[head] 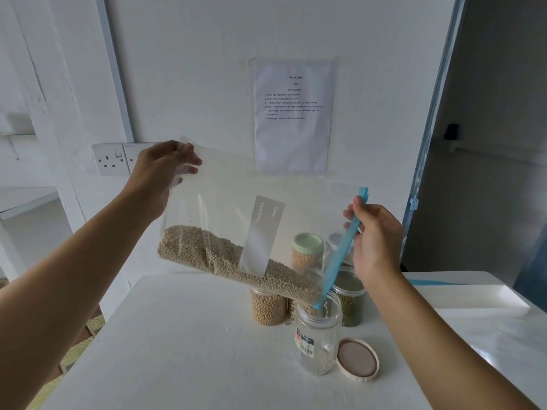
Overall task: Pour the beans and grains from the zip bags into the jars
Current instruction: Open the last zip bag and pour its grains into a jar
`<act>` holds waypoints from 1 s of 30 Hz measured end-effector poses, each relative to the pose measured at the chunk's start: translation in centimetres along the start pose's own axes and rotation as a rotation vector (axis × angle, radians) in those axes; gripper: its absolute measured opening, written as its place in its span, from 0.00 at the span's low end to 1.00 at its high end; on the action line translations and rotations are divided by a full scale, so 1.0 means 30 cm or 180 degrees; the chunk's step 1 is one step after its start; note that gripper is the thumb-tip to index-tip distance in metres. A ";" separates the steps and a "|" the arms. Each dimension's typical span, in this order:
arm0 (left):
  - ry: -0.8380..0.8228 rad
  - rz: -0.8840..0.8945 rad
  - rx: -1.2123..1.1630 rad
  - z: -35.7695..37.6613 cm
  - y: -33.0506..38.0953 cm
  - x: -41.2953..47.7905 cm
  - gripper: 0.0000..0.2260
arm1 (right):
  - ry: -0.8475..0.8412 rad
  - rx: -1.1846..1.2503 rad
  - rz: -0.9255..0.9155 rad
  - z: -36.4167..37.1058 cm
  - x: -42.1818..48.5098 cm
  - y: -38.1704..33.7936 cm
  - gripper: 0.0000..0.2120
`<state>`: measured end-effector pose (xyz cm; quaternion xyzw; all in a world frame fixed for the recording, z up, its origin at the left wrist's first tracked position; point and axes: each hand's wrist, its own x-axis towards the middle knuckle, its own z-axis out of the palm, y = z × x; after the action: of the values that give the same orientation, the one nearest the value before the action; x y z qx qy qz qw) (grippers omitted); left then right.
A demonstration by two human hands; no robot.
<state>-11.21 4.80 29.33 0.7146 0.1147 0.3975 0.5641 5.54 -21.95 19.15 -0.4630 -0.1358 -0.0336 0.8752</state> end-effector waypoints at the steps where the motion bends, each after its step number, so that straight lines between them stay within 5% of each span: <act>1: -0.0009 0.0007 -0.0001 -0.001 0.002 0.001 0.10 | -0.0001 -0.0005 -0.0004 0.001 0.000 -0.001 0.06; 30: -0.0110 0.0023 -0.0048 0.016 0.019 0.007 0.09 | 0.0046 0.0031 0.0023 -0.021 0.009 0.002 0.06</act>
<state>-10.90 4.40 29.92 0.7175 0.0993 0.3880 0.5699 5.92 -22.43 18.84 -0.4590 -0.1279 -0.0332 0.8785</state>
